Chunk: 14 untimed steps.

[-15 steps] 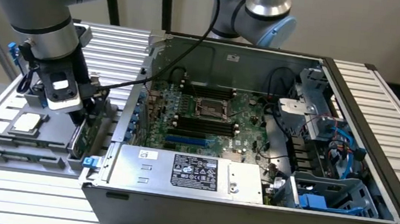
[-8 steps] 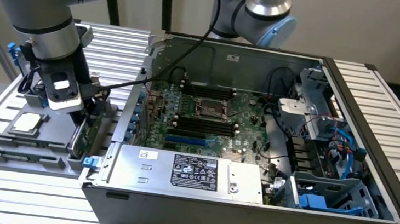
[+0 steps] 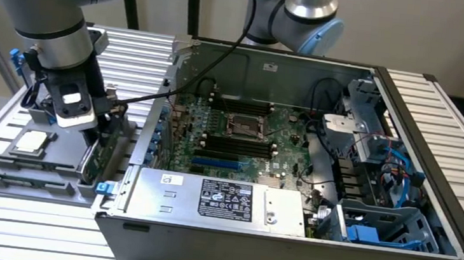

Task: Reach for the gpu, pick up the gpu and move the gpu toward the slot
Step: 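Pick up the gpu and move the gpu toward the slot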

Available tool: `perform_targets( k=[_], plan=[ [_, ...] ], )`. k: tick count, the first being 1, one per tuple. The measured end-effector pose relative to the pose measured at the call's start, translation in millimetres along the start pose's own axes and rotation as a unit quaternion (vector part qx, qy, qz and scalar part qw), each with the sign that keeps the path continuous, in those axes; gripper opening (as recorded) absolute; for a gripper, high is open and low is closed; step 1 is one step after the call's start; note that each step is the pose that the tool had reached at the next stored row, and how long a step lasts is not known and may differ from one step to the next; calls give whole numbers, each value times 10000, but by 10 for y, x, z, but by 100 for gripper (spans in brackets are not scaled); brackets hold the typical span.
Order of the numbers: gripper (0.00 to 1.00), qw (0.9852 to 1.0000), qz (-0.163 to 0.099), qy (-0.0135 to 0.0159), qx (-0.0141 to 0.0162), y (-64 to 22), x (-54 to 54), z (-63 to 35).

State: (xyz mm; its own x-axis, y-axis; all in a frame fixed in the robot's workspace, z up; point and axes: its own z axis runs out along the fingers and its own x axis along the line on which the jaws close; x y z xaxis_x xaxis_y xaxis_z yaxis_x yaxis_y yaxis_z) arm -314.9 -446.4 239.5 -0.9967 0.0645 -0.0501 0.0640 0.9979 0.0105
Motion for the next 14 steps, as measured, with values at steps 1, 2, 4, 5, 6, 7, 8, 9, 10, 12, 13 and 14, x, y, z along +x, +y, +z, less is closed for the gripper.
perform_targets(
  k=[1,2,4,5,6,7,8,9,10,12,13,14],
  plan=[
    [27,10000,0,0,0,0,-1,0],
    [27,10000,0,0,0,0,-1,0],
    [27,10000,0,0,0,0,-1,0],
    [27,10000,0,0,0,0,-2,0],
    [27,10000,0,0,0,0,-2,0],
    [27,10000,0,0,0,0,-2,0],
    [27,10000,0,0,0,0,-2,0],
    [27,10000,0,0,0,0,-2,0],
    [27,10000,0,0,0,0,-2,0],
    [27,10000,0,0,0,0,-2,0],
    [27,10000,0,0,0,0,-2,0],
    [27,10000,0,0,0,0,-2,0]
  ],
)
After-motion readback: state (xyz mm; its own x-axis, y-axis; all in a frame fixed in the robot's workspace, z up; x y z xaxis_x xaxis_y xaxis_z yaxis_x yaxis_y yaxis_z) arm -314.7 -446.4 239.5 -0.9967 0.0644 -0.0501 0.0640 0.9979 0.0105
